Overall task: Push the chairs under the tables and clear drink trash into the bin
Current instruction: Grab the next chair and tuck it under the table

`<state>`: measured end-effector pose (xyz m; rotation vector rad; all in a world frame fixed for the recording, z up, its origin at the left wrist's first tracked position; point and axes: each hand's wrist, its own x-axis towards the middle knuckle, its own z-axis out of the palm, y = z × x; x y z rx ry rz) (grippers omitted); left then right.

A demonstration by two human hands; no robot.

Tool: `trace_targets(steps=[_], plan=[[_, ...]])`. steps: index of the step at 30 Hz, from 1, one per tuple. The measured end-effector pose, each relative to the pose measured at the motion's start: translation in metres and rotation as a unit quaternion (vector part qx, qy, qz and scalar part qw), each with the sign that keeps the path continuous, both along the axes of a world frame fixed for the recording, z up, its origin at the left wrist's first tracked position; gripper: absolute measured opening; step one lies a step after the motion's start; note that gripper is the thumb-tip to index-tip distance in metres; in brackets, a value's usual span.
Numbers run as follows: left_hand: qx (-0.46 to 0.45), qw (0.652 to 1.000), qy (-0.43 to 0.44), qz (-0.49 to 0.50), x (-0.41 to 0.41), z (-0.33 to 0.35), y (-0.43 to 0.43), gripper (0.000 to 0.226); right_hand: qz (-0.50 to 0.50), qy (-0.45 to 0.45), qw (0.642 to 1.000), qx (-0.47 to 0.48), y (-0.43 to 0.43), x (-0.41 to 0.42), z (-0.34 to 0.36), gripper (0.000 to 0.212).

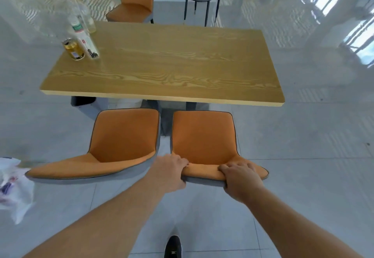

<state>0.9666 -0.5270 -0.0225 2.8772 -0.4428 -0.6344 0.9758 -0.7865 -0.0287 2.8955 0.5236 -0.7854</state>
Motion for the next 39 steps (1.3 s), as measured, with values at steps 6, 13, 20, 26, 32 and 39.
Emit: trace_targets(steps=[6,13,20,26,32,39], plan=[[0.168,0.976,-0.042,0.131,-0.035,-0.010,0.123,0.048,-0.016,0.008,0.999,0.029,0.059,-0.036,-0.004,0.033],[0.100,0.978,-0.077,0.165,-0.043,-0.011,0.171,0.023,0.018,-0.015,1.000,0.019,0.117,-0.027,-0.013,0.018],[0.030,0.994,-0.072,0.071,-0.056,-0.028,0.156,0.018,0.127,0.008,0.989,0.071,0.133,-0.026,-0.016,0.016],[0.073,0.990,0.082,0.093,-0.016,-0.002,0.137,0.046,0.105,0.091,0.989,0.058,0.135,-0.003,-0.004,0.046],[-0.025,0.983,-0.057,0.175,0.100,0.110,0.043,0.092,-0.114,-0.122,0.960,0.223,0.047,0.087,0.100,0.078],[-0.097,0.962,-0.254,0.037,0.221,0.292,-0.198,0.095,-0.156,-0.373,0.894,0.195,-0.198,0.168,0.293,0.083]])
